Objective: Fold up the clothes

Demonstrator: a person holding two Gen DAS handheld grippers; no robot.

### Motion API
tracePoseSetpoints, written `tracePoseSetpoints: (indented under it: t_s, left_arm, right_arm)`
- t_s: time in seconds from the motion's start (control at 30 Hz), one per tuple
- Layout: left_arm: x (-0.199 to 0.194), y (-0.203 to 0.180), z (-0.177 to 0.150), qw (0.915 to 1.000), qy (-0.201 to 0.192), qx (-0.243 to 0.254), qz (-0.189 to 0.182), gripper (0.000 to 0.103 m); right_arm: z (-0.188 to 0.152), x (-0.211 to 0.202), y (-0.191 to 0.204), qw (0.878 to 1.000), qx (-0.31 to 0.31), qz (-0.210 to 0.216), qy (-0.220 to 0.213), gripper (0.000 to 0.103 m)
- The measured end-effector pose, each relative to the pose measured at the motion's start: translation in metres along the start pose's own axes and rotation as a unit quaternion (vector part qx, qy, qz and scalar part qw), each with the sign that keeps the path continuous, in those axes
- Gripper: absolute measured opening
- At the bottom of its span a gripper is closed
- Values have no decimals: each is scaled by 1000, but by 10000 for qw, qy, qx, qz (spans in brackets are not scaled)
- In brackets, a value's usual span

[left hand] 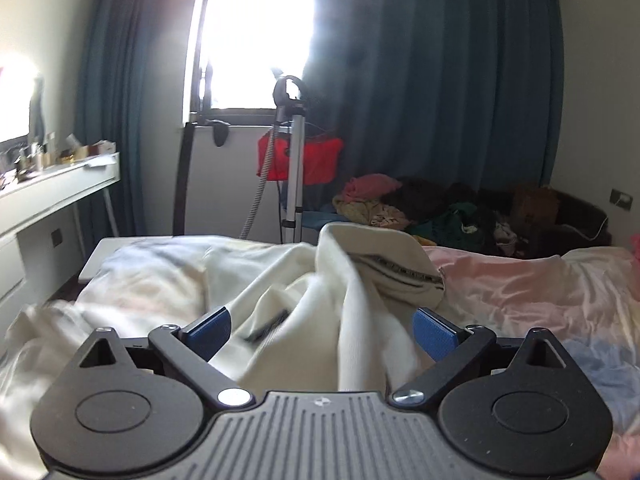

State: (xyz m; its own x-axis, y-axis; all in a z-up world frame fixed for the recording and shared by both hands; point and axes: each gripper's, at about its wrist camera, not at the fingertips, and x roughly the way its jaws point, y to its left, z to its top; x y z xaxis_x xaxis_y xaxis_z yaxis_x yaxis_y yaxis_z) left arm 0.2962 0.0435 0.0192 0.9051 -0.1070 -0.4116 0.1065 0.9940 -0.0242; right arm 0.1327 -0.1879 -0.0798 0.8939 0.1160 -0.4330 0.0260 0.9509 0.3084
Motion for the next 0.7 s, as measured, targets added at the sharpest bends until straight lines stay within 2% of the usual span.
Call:
tracePoseSetpoints:
  t_s: [0.07,0.17,0.23,0.33,0.4,0.47,0.57,0.63,0.7]
  left_arm:
    - [44,-13,23,9997,152,191,72,99]
    - [109,-27,50,9972,520,358,406,98]
    - [149,-31,66,9954,672,391,561,97]
    - [198,-32,81,9942,853,272,590,96]
    - [229,-33,83,9930,1045,224,510,93]
    - [253,-39,80,9903,1195,315,637,89]
    - [284,-47,75,9853,1419,394,861,64]
    - [294,-48,74,9835,1556,257,888,25]
    - [285,-51,77,9865,1407,172,824,7]
  right_arm:
    - [1,12,-7,9998,130,-42,114,90]
    - [4,37,-18,9989,344,11,310,90]
    - [4,55,-22,9992,209,-53,333,90]
    - [3,82,-31,9990,139,-178,389,90]
    - [1,97,-41,9986,307,-105,410,90]
    - [1,106,-47,9988,379,-31,323,90]
    - [-1,118,-53,9993,337,-10,185,90]
    - [-3,123,-57,9992,374,-28,153,90]
    - [-3,128,-63,9989,450,-31,133,90]
